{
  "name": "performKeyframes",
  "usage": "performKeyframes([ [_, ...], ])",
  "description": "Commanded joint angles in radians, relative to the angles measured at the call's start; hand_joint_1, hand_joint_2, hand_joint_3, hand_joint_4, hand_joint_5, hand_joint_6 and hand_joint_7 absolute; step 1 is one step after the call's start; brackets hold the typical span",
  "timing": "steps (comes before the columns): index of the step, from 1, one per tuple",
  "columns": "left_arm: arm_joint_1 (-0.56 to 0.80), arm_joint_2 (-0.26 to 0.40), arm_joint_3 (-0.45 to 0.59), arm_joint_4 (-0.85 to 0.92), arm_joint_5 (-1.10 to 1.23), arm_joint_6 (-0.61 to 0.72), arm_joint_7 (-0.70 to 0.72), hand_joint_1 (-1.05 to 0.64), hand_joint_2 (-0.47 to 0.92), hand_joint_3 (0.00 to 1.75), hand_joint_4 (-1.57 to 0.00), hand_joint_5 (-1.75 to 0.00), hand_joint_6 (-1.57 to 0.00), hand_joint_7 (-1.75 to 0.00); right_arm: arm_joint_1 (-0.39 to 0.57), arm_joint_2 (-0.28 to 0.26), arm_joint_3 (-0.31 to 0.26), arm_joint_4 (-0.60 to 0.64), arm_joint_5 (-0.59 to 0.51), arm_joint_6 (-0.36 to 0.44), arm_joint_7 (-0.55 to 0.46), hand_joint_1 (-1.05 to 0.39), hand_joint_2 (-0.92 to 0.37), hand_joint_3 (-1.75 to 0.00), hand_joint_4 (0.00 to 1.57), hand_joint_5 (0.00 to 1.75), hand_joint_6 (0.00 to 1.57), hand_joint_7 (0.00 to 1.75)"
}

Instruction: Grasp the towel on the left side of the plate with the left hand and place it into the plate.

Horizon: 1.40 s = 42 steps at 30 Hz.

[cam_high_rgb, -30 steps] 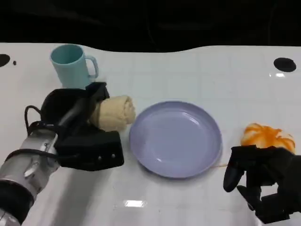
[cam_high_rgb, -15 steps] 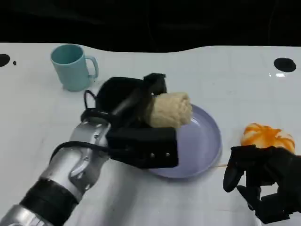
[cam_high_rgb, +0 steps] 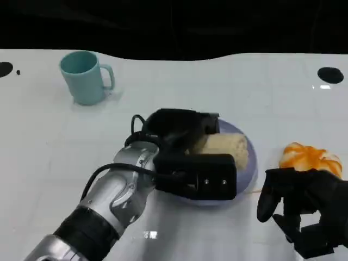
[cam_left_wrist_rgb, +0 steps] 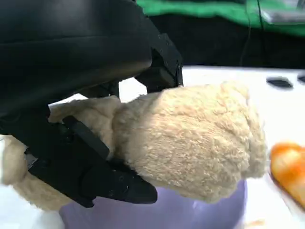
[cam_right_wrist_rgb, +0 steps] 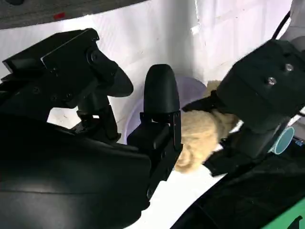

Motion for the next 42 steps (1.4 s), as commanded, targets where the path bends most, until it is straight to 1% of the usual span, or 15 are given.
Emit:
performKeyframes([
  [1,-0.025,0.027,-0.038,-0.037,0.051,0.042,-0.066,-0.48,0.92,0.15,-0.31,-0.46,-0.46,-0.03,-0.006,-0.013,0.001,-0.005,-0.004,-0.003,0.003,0.02,-0.54,-1.13,0.75,1.75,0.69,1.49],
  [6,-0.017,0.043,-0.068,-0.063,0.098,0.059,-0.088,-0.66,0.92,0.06,-0.22,-0.38,-0.32,0.0,-0.007,-0.01,-0.006,-0.003,0.005,0.001,0.005,0.02,-0.54,-1.13,0.74,1.75,0.68,1.48],
  [14,-0.002,0.063,-0.057,-0.114,0.105,0.061,-0.096,-0.68,0.92,0.06,-0.2,-0.39,-0.27,0.0,-0.009,-0.015,-0.004,-0.009,0.002,0.009,0.008,0.02,-0.55,-1.12,0.74,1.75,0.68,1.47],
  [22,0.041,0.138,0.012,-0.284,0.017,0.054,-0.205,-0.57,0.92,0.13,-0.28,-0.42,-0.39,-0.04,-0.008,-0.011,-0.007,0.0,0.006,-0.003,0.006,0.03,-0.54,-1.13,0.75,1.75,0.69,1.5],
  [26,0.082,0.176,0.1,-0.39,-0.105,0.058,-0.287,-0.5,0.92,0.2,-0.35,-0.45,-0.44,-0.05,-0.012,-0.009,-0.002,-0.002,0.0,0.006,0.002,0.03,-0.54,-1.13,0.75,1.75,0.69,1.5],
  [28,0.116,0.177,0.159,-0.442,-0.183,0.082,-0.314,-0.45,0.92,0.2,-0.45,-0.52,-0.53,-0.09,-0.012,-0.011,-0.002,0.003,-0.002,-0.003,0.003,0.02,-0.54,-1.13,0.75,1.75,0.69,1.5],
  [31,0.175,0.167,0.261,-0.548,-0.321,0.18,-0.37,-0.35,0.92,0.2,-0.58,-0.62,-0.66,-0.14,-0.012,-0.011,-0.002,0.002,0.001,0.002,0.004,0.02,-0.54,-1.14,0.75,1.75,0.69,1.5],
  [33,0.212,0.164,0.312,-0.608,-0.398,0.223,-0.386,-0.29,0.92,0.2,-0.63,-0.66,-0.72,-0.17,-0.013,-0.013,0.001,-0.002,-0.003,0.008,0.004,0.02,-0.54,-1.14,0.75,1.75,0.69,1.5],
  [35,0.246,0.165,0.352,-0.657,-0.461,0.243,-0.388,-0.21,0.92,0.21,-0.69,-0.8,-0.84,-0.21,-0.015,-0.014,0.002,-0.006,-0.006,0.015,0.004,0.02,-0.54,-1.14,0.75,1.75,0.69,1.5],
  [37,0.288,0.155,0.4,-0.708,-0.529,0.273,-0.378,-0.18,0.92,0.22,-0.7,-0.84,-0.87,-0.21,-0.018,-0.011,0.002,-0.006,-0.002,0.021,0.004,0.02,-0.54,-1.14,0.75,1.75,0.69,1.5],
  [38,0.325,0.141,0.44,-0.751,-0.576,0.301,-0.366,-0.14,0.82,0.46,-0.76,-0.97,-0.96,-0.29,-0.02,-0.009,0.003,-0.006,0.0,0.024,0.004,0.02,-0.54,-1.14,0.75,1.75,0.68,1.5],
  [39,0.361,0.131,0.477,-0.792,-0.622,0.325,-0.357,-0.13,0.7,0.71,-0.78,-1.05,-0.98,-0.38,-0.022,-0.008,0.005,-0.005,0.001,0.025,0.005,0.03,-0.54,-1.14,0.74,1.75,0.68,1.5],
  [40,0.391,0.123,0.505,-0.826,-0.658,0.345,-0.35,-0.11,0.62,0.9,-0.79,-1.12,-0.96,-0.51,-0.023,-0.008,0.007,-0.005,0.001,0.024,0.006,0.03,-0.54,-1.14,0.74,1.75,0.68,1.5],
  [41,0.418,0.118,0.527,-0.861,-0.684,0.372,-0.34,-0.09,0.56,1.04,-0.8,-1.19,-0.93,-0.67,-0.024,-0.009,0.009,-0.005,-0.001,0.022,0.006,0.03,-0.54,-1.14,0.75,1.75,0.68,1.5],
  [42,0.44,0.113,0.546,-0.895,-0.711,0.404,-0.332,-0.08,0.54,1.1,-0.81,-1.23,-0.91,-0.75,-0.024,-0.01,0.011,-0.006,-0.003,0.022,0.005,0.03,-0.54,-1.14,0.75,1.75,0.68,1.5],
])
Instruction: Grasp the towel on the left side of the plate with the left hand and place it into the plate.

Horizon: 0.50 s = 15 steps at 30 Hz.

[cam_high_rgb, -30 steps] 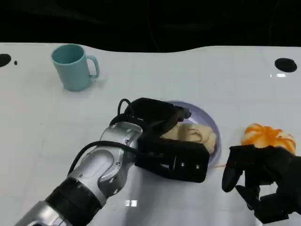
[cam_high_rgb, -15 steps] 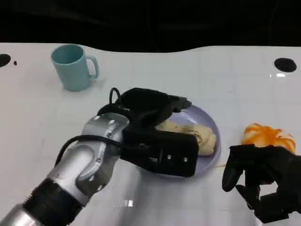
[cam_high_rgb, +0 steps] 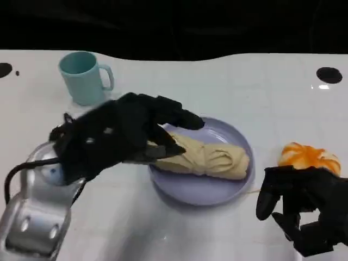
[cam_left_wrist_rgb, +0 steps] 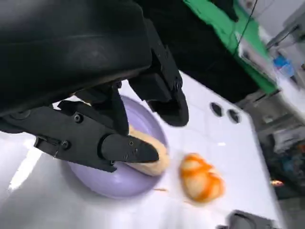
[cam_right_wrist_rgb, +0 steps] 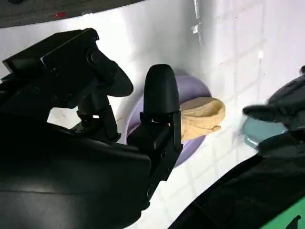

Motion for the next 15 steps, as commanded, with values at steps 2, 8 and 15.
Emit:
performKeyframes([
  [2,0.125,-0.033,0.142,-0.186,-0.179,0.217,0.053,-0.08,0.5,1.22,-0.81,-1.36,-0.87,-0.91,-0.008,-0.009,0.009,-0.005,-0.005,0.007,-0.001,0.02,-0.54,-1.14,0.75,1.75,0.68,1.5],
  [8,0.219,-0.054,0.297,-0.363,-0.394,0.516,0.097,-0.08,0.45,1.42,-0.8,-1.69,-0.77,-1.38,-0.01,-0.014,0.007,0.005,-0.004,-0.002,0.002,0.01,-0.54,-1.13,0.74,1.75,0.68,1.49],
  [15,0.331,-0.035,0.353,-0.427,-0.524,0.596,0.133,-0.07,0.56,1.34,-0.84,-1.75,-0.75,-1.57,-0.001,-0.019,-0.019,0.03,0.012,-0.021,0.01,0.02,-0.55,-1.12,0.74,1.75,0.69,1.49],
])
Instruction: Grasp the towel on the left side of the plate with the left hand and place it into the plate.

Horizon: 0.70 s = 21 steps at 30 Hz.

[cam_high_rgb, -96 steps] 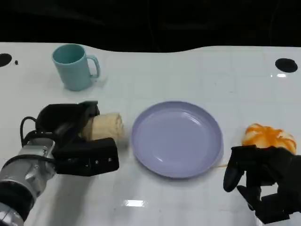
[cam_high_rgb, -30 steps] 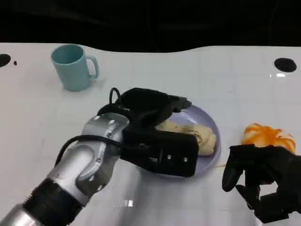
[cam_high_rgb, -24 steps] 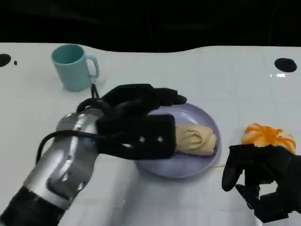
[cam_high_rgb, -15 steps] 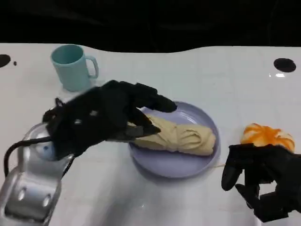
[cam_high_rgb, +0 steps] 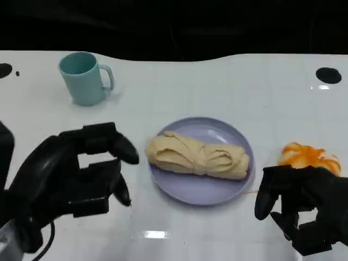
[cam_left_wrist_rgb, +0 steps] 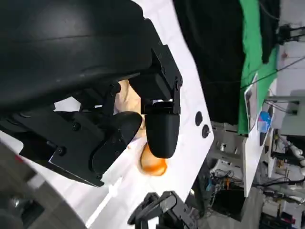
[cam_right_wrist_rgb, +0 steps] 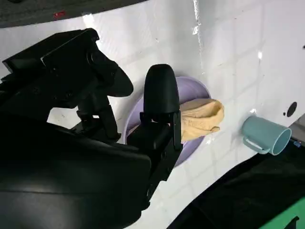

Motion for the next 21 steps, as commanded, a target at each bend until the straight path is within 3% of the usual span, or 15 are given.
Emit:
performKeyframes([
  [1,0.059,0.022,-0.006,-0.005,-0.034,0.013,0.036,-0.08,0.54,1.35,-0.84,-1.75,-0.74,-1.61,0.009,-0.018,-0.026,0.026,0.008,-0.026,0.008,0.02,-0.55,-1.12,0.74,1.75,0.69,1.49],
  [8,0.046,0.077,-0.062,0.108,-0.055,0.009,0.033,-0.06,0.54,1.37,-0.85,-1.75,-0.71,-1.74,0.016,-0.016,-0.044,0.077,0.009,-0.09,0.002,0.04,-0.55,-1.11,0.73,1.75,0.69,1.48],
  [13,0.04,0.094,-0.083,0.162,-0.05,-0.024,0.05,-0.06,0.53,1.4,-0.86,-1.75,-0.73,-1.74,0.015,-0.006,-0.033,0.088,-0.006,-0.102,-0.012,0.03,-0.56,-1.11,0.73,1.75,0.68,1.48],
  [21,0.038,0.114,-0.061,0.188,-0.078,-0.029,0.048,-0.07,0.59,1.32,-0.84,-1.75,-0.7,-1.75,0.013,0.007,-0.01,0.092,-0.025,-0.115,-0.03,0.03,-0.56,-1.11,0.75,1.75,0.67,1.48],
])
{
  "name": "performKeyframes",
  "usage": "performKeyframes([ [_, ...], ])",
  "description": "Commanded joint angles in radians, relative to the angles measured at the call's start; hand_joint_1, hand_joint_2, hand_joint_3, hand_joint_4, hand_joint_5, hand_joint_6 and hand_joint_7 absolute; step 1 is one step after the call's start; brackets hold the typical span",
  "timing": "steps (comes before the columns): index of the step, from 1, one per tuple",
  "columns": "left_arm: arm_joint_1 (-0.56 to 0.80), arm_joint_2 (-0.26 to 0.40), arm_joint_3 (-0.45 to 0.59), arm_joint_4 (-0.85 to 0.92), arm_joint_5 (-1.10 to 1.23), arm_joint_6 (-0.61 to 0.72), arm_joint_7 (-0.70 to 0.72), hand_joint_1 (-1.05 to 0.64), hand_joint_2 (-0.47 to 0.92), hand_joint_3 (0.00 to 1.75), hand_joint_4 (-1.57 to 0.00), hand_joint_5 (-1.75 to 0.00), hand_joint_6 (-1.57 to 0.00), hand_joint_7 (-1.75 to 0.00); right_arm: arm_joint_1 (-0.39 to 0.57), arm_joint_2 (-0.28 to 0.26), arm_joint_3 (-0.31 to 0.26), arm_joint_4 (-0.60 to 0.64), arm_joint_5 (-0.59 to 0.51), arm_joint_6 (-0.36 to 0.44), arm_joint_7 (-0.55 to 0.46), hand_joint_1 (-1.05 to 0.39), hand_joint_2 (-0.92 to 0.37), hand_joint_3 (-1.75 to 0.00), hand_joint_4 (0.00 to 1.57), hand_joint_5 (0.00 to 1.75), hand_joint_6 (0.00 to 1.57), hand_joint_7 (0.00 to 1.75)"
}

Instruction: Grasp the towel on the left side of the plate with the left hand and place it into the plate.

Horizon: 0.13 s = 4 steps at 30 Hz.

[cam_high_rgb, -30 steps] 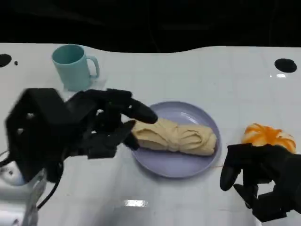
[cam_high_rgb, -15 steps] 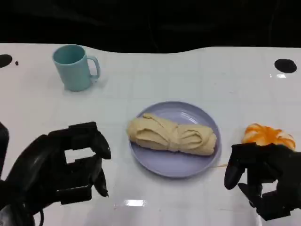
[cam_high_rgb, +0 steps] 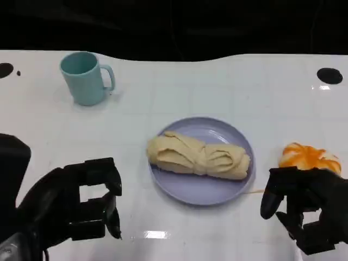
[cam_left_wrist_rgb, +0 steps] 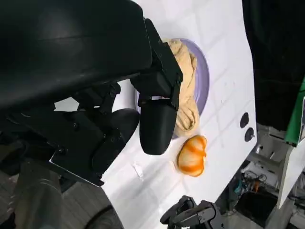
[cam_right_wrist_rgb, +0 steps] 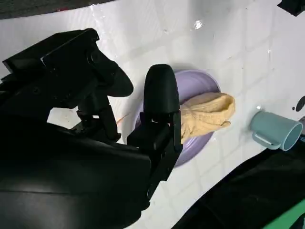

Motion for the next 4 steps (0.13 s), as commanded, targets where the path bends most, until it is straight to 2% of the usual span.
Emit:
performKeyframes([
  [1,-0.004,0.027,0.018,0.012,-0.021,-0.014,0.008,-0.06,0.59,1.32,-0.84,-1.75,-0.69,-1.75,-0.001,0.002,0.006,0.005,-0.015,-0.019,-0.012,0.03,-0.56,-1.1,0.75,1.75,0.67,1.48],
  [4,-0.005,0.038,0.014,0.022,-0.025,-0.015,0.008,-0.07,0.58,1.33,-0.83,-1.75,-0.69,-1.75,-0.004,0.011,0.004,0.0,-0.01,-0.007,-0.01,0.04,-0.57,-1.1,0.74,1.75,0.67,1.47],
])
